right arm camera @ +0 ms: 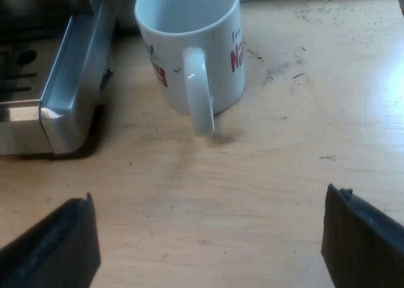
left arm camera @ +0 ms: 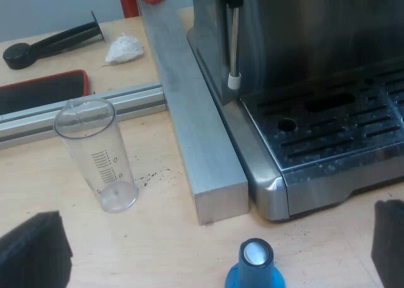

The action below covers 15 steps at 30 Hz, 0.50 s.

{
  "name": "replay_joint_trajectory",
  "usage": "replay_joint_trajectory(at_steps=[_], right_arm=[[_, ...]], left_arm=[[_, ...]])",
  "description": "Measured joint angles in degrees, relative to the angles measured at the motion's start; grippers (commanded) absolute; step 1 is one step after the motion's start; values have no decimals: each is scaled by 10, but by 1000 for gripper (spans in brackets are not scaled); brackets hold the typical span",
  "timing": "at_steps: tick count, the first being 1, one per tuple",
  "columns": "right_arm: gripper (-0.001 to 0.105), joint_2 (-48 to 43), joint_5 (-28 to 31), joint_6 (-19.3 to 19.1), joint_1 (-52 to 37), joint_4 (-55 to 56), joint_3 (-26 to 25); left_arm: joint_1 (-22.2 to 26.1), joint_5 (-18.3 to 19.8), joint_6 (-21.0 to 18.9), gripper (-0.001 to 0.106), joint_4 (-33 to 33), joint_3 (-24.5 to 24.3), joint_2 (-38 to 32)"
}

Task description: Grind coffee beans and then tamp

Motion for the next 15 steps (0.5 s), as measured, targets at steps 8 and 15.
replay_joint_trajectory(at_steps=[8,15], right_arm=[[74,0,0,11,0,0,0],[74,0,0,21,8,0,0]], left_arm=[[0,3,0,105,0,0,0],[0,55,0,105,8,-6,0]])
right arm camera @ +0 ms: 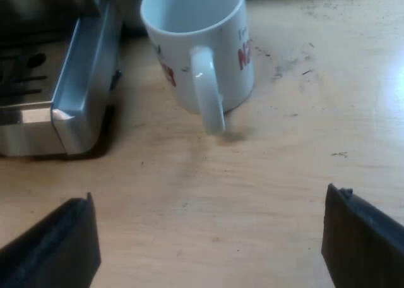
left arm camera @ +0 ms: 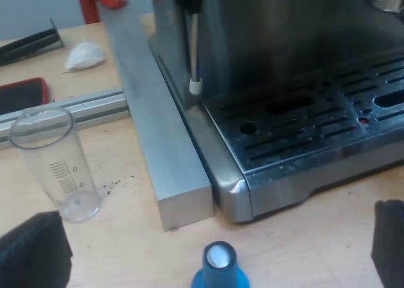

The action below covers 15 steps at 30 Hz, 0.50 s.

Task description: Grind coffee beans and then tamp

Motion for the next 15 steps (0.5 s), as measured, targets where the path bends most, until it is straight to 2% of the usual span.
replay_joint_trajectory(at_steps=[6,11,13,14,15], right_arm=[[74,51,0,0,80,22,-71],[74,100,-2,0,126,45,-116],[74,119,-4,0,150,55,-133],[74,140,-18,0,178,57,-152],[74,153,-31,0,196,58,-165]], left_arm=[[0,18,0,105,35,-70,0],[-9,45,-7,101,34,-97,0],[-14,50,-8,98,35,-100,0],[-20,54,-8,91,35,-103,1],[-47,60,-8,85,38,-104,10]])
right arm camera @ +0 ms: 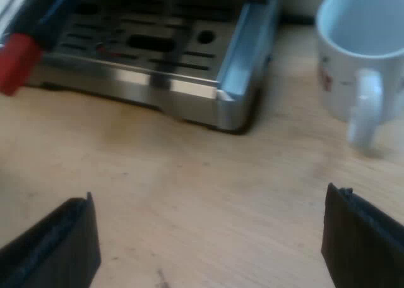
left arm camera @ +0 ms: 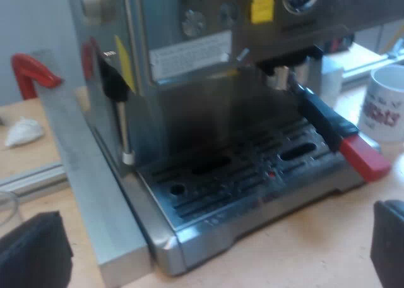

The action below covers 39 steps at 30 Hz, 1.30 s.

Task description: Grind coffee beans and then tamp

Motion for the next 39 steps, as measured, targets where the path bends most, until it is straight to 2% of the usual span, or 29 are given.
replay_joint_trajectory(at_steps=[1,4,8,11,14,16,20,23,27,31,32,37,39], right_arm=[[74,15,-9,0,17,0,-10],[74,44,-22,-3,56,0,-34],[74,74,-33,-6,107,-3,-49],[74,81,-34,-6,129,-7,-51],[74,101,-34,-4,195,-28,-51],[74,108,-30,-4,226,-44,-51],[72,133,14,5,296,-83,-51],[70,160,53,21,352,-106,-51],[70,199,117,40,434,-146,-51],[61,232,182,45,500,-186,-49],[60,246,215,58,533,-219,-41],[58,275,294,99,591,-284,-15],[58,302,356,139,629,-325,14]], left_arm=[[-13,1,0,77,3,0,4],[-34,6,0,66,4,0,5],[-45,39,0,66,4,0,9],[-50,47,0,66,4,0,10],[-71,56,7,66,2,5,21],[-86,75,17,66,-1,17,23],[-122,83,22,74,-22,55,23],[-145,84,22,74,-45,82,23],[-155,86,22,74,-64,108,23],[-155,95,22,74,-86,128,23],[-155,99,22,74,-93,135,23],[-155,100,22,74,-109,138,23],[-155,100,22,74,-109,139,23]])
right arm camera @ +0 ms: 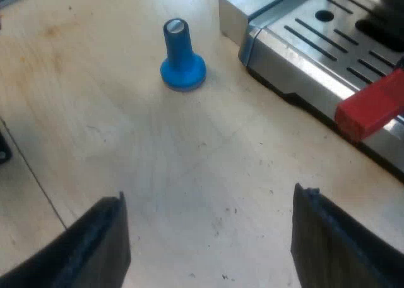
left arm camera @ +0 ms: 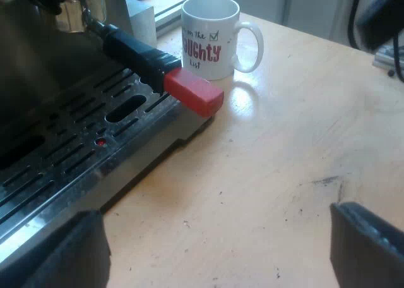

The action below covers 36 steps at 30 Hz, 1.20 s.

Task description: Grind coffee beans and then tamp

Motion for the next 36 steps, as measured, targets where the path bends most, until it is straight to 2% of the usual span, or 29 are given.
replay_joint_trajectory(at_steps=[6,7,10,15,19,36], right_arm=[[52,14,23,17,14,-21,10],[50,65,120,62,47,-84,22],[40,97,158,90,49,-105,22],[19,150,201,149,49,-135,22],[12,180,224,155,49,-160,22],[12,347,405,157,49,-333,22]], left_arm=[[0,0,0,74,-1,2,0],[0,0,0,74,-1,2,0],[0,0,0,74,-1,2,0],[0,0,0,74,-1,2,0],[0,0,0,74,-1,2,0],[0,0,0,74,-1,2,0]])
